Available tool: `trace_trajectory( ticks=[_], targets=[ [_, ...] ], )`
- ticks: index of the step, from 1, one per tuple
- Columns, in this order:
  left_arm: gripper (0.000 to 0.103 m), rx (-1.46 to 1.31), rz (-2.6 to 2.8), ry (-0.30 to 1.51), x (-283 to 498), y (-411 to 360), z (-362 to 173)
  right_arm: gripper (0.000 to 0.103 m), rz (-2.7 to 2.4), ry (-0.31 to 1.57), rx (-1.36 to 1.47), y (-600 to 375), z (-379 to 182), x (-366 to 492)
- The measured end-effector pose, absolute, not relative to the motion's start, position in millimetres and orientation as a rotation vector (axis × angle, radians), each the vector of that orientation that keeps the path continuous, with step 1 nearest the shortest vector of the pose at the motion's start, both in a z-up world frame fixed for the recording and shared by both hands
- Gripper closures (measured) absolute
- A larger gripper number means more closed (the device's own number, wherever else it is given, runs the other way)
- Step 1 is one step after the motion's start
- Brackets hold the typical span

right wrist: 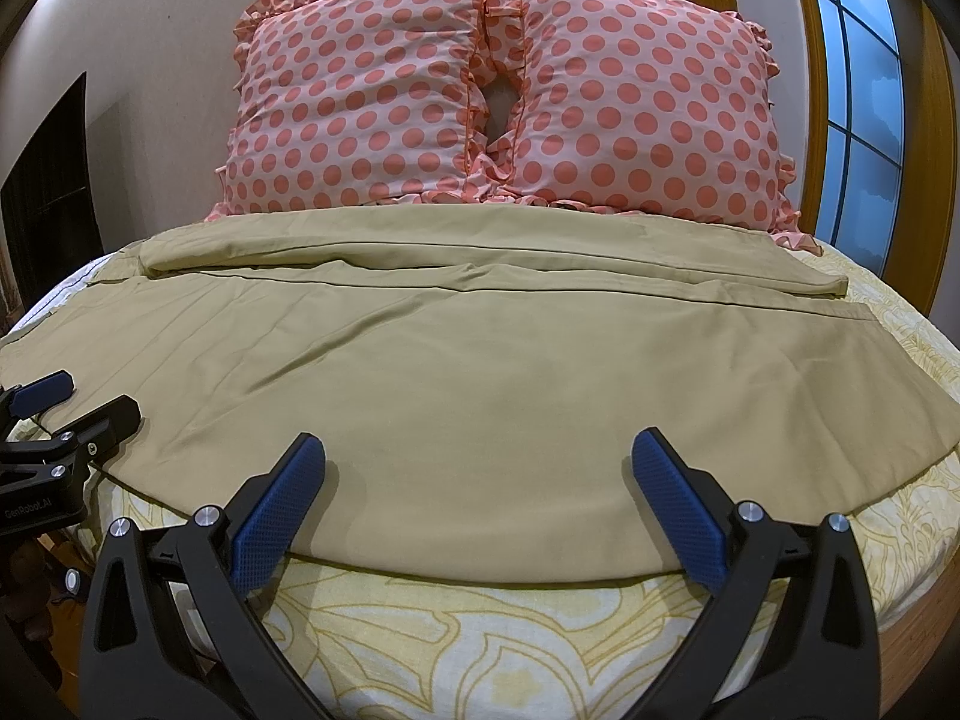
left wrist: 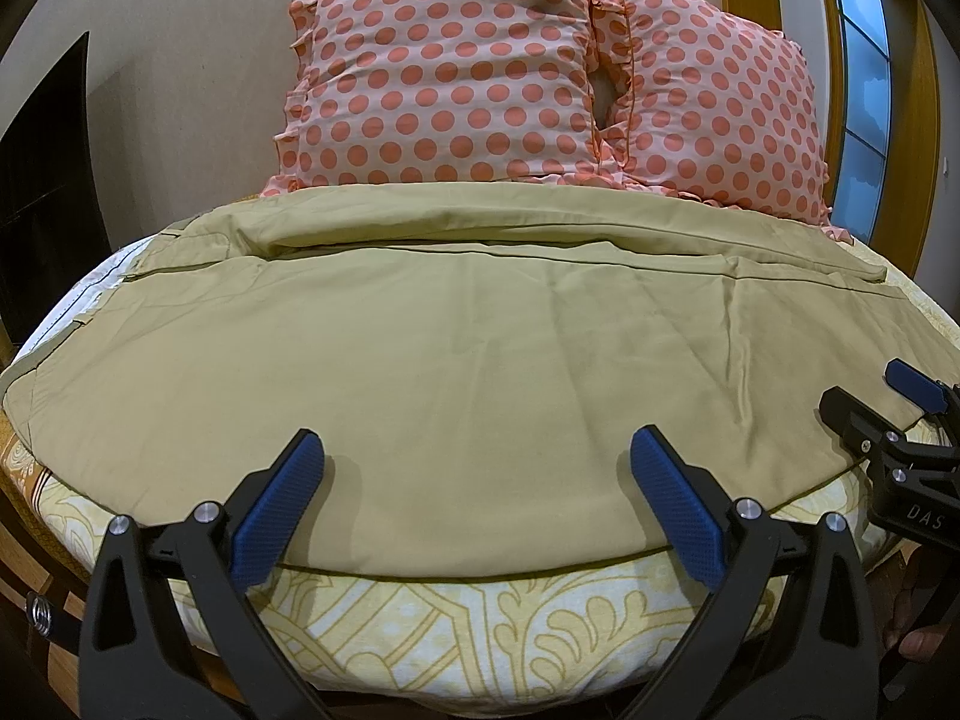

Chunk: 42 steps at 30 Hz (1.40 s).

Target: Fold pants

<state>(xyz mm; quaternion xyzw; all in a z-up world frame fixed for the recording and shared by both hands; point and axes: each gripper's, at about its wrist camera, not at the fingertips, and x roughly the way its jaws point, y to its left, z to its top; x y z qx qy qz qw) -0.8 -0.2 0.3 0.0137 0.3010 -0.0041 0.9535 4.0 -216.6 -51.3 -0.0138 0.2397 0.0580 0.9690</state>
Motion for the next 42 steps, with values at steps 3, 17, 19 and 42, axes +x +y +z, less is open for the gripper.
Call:
trace_trajectory(
  ticks=[3, 17, 19, 42],
  targets=[
    [0.002, 0.028, -0.008, 0.611, -0.8, -0.1, 0.4, 0.001, 0.117, 0.485, -0.028, -216.7, -51.3, 4.1],
    [0.002, 0.028, -0.008, 0.609, -0.9, -0.2, 0.4, 0.001, 0.117, 0.483, -0.028, -216.8, -51.3, 3.8],
    [0.002, 0.028, -0.008, 0.608, -0.9, -0.3, 0.4, 0.001, 0.117, 0.482, -0.028, -216.8, -51.3, 3.9],
    [0.002, 0.033, -0.025, 0.651, 5.6, 1.5, 10.3, 0.001, 0.145, 0.499, -0.038, -224.3, -44.3, 1.6]
  ],
)
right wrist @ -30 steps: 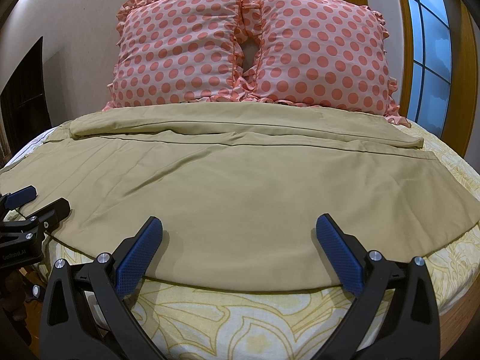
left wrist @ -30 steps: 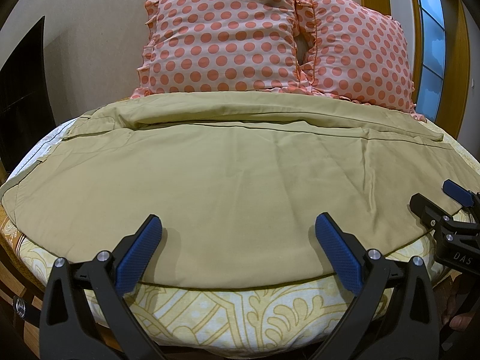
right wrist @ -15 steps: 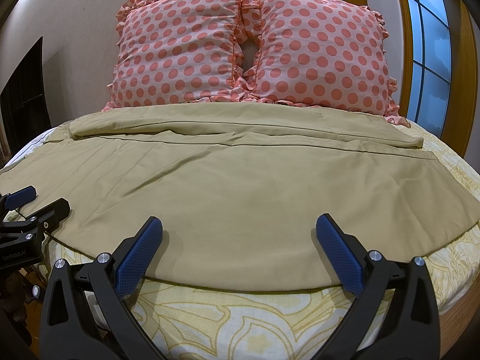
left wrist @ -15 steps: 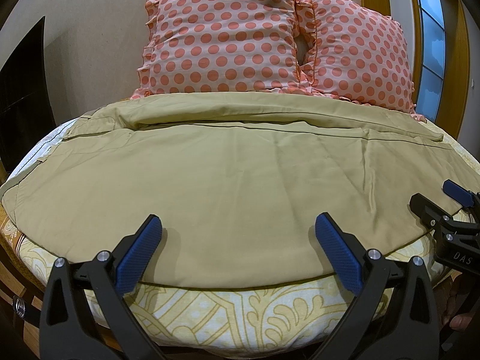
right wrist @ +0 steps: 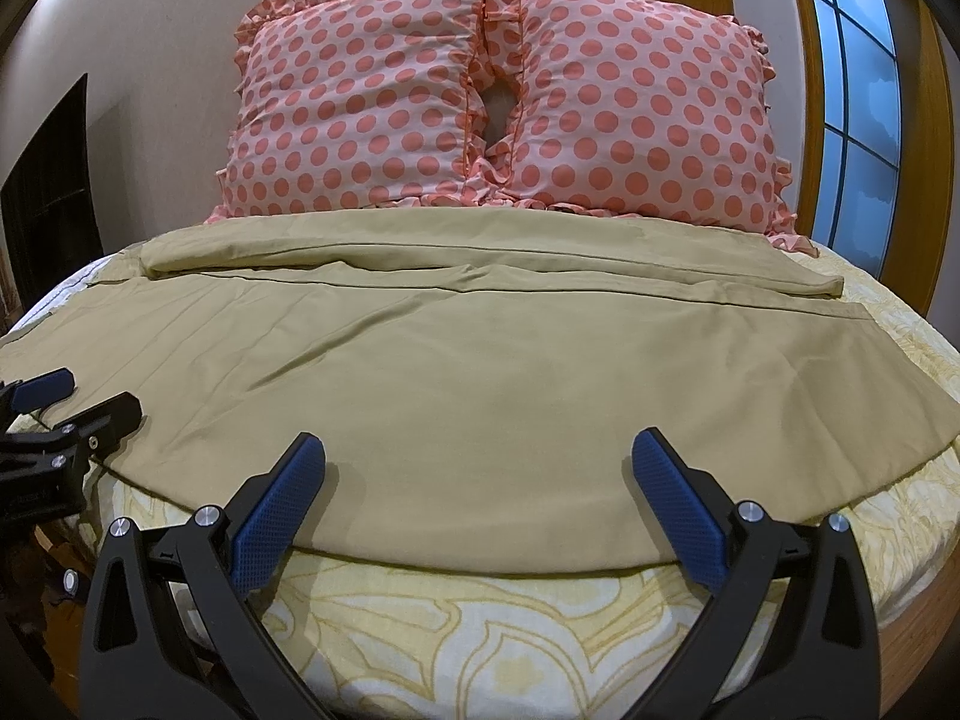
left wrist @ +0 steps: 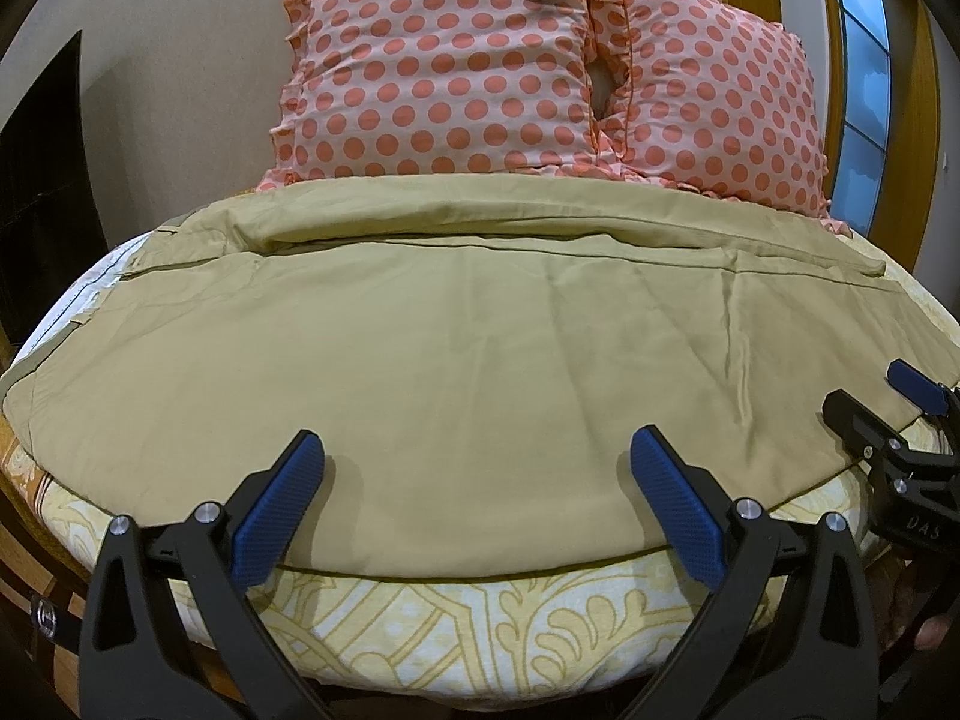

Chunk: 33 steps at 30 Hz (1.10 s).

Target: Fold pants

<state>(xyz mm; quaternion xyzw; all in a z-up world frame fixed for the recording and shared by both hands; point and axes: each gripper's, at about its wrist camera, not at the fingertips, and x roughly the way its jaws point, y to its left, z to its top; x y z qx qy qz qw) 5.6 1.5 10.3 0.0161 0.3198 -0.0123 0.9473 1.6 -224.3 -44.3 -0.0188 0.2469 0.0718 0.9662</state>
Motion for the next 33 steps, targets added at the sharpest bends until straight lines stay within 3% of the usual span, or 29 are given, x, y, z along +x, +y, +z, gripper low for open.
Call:
trace_trajectory(
  ticks=[6, 11, 14, 17, 23, 26, 28, 29, 30, 33],
  targets=[
    [0.002, 0.061, 0.000, 0.632, 18.4, 17.3, 36.5, 0.001, 0.104, 0.559, 0.049, -270.1, 4.6, 45.8],
    [0.002, 0.065, 0.069, 0.541, 51.6, 32.5, 67.9, 0.001, -0.094, 0.629, 0.238, -343.4, 49.4, 161.8],
    [0.002, 0.017, 0.100, 0.556, 82.3, 48.2, 73.0, 0.002, -0.270, 0.726, 0.297, -378.8, 44.7, 249.5],
    [0.002, -0.087, 0.114, 0.608, 108.1, 68.7, 67.1, 0.018, -0.405, 0.811, 0.369, -408.3, 29.9, 319.7],
    [0.002, -0.393, 0.001, 0.698, 122.4, 106.5, 45.9, 0.020, -0.608, 0.921, 0.415, -440.4, 2.5, 396.6],
    [0.002, -0.517, -0.005, 0.703, 125.5, 119.4, 35.5, 0.031, -0.583, 0.869, 0.323, -436.1, -2.1, 395.2],
    [0.002, -0.552, -0.017, 0.725, 130.7, 121.9, 29.8, 0.047, -0.535, 0.835, 0.311, -438.9, -3.6, 387.4],
    [0.002, -0.559, -0.018, 0.725, 131.6, 122.1, 29.3, 0.069, -0.526, 0.823, 0.315, -442.4, -3.8, 383.0],
    [0.002, -0.561, -0.021, 0.721, 129.9, 122.1, 29.4, 0.083, -0.515, 0.813, 0.334, -447.4, -4.6, 377.2],
    [0.002, -0.565, -0.041, 0.722, 130.1, 121.3, 28.9, 0.097, -0.406, 0.754, 0.516, -472.3, -8.6, 351.0]
  ],
)
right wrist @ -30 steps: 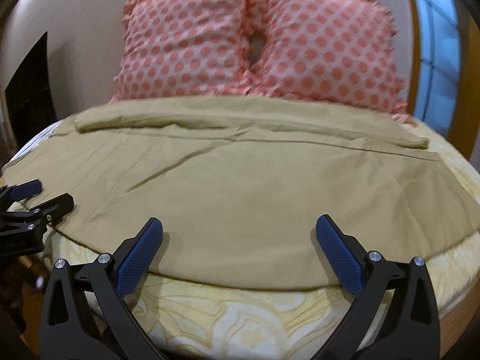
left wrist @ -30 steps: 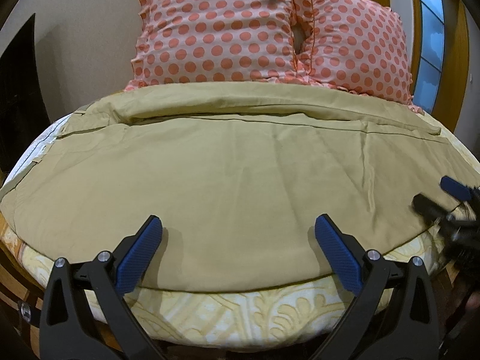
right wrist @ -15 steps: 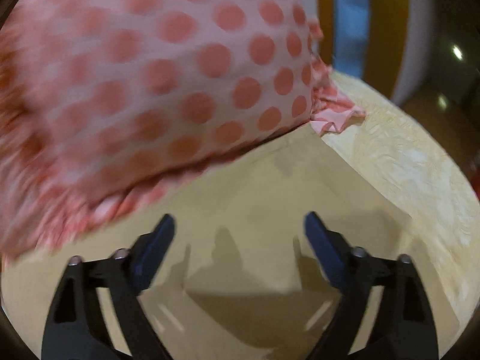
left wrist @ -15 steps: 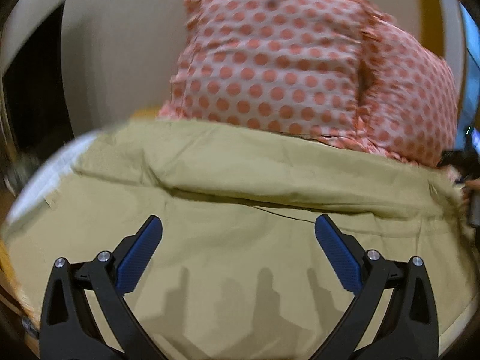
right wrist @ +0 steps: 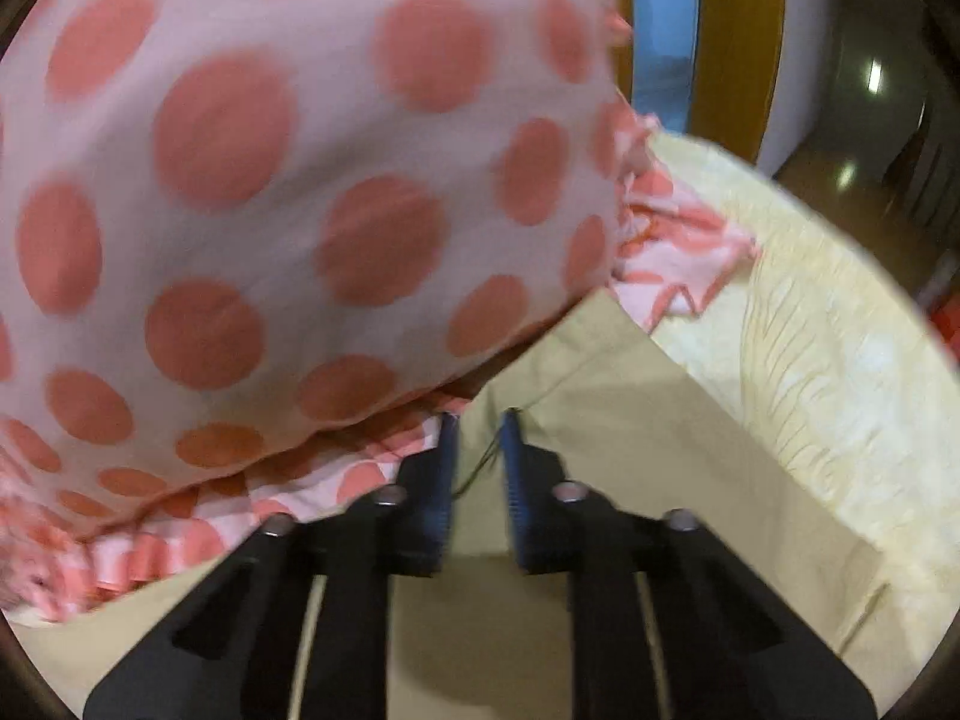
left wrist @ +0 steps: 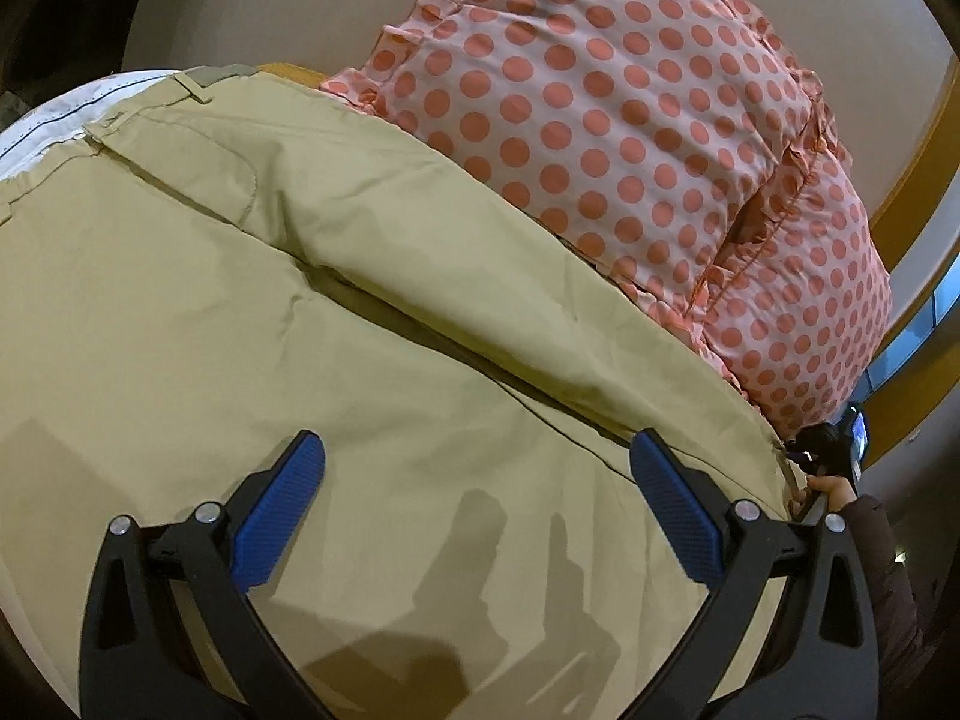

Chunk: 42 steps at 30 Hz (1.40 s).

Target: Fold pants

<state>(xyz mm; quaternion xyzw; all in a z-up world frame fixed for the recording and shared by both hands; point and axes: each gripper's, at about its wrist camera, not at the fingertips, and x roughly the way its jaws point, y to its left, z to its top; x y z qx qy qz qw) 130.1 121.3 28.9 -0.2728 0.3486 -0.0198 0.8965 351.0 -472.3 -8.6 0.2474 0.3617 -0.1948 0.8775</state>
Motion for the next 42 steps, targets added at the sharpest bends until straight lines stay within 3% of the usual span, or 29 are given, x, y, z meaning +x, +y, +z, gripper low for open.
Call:
trace_trajectory(
  ticks=[9, 10, 16, 21, 25, 28, 29, 30, 34, 37, 39, 40, 42],
  targets=[
    [0.002, -0.542, -0.069, 0.708, 121.7, 124.8, 34.5, 0.098, -0.052, 0.447, 0.840, -501.5, -6.1, 133.0],
    [0.002, -0.522, -0.079, 0.714, 119.8, 123.6, 38.3, 0.098, -0.055, 0.453, 0.859, -488.1, 5.8, 120.3],
    [0.002, -0.492, -0.098, 0.622, 115.9, 143.2, 75.2, 0.097, -0.080, 0.564, 0.986, -479.2, -42.5, 63.4],
    [0.002, -0.515, -0.078, 0.598, 142.5, 167.9, 95.3, 0.068, -0.063, 0.549, 1.013, -477.8, -41.3, 71.1],
    [0.002, -0.609, -0.097, 0.696, 196.1, 184.8, 90.5, 0.064, -0.100, 0.539, 1.016, -481.1, -41.4, 82.7],
    [0.002, -0.649, -0.060, 0.760, 233.6, 193.2, 79.6, 0.072, -0.124, 0.547, 0.982, -483.3, -41.0, 99.5],
    [0.003, -0.655, -0.042, 0.776, 244.9, 195.7, 76.6, 0.097, -0.115, 0.562, 0.986, -486.1, -46.0, 106.8],
    [0.003, -0.660, -0.007, 0.794, 258.7, 198.1, 72.9, 0.101, -0.092, 0.555, 1.038, -491.0, -53.7, 107.7],
    [0.004, -0.677, 0.057, 0.860, 296.7, 201.1, 60.3, 0.102, -0.061, 0.449, 1.080, -498.6, -48.7, 89.9],
    [0.017, -0.669, 0.093, 0.921, 322.0, 199.7, 50.8, 0.102, -0.041, 0.428, 1.083, -499.7, -43.2, 85.4],
    [0.031, -0.679, 0.117, 0.958, 335.9, 200.5, 42.3, 0.102, -0.038, 0.421, 1.080, -499.4, -40.7, 85.7],
    [0.045, -0.695, 0.119, 0.978, 340.1, 201.6, 36.8, 0.102, -0.034, 0.413, 1.078, -499.9, -39.6, 86.2],
    [0.099, -0.726, 0.114, 1.007, 347.3, 205.1, 24.8, 0.102, -0.022, 0.402, 1.082, -500.7, -37.6, 87.0]
  ],
)
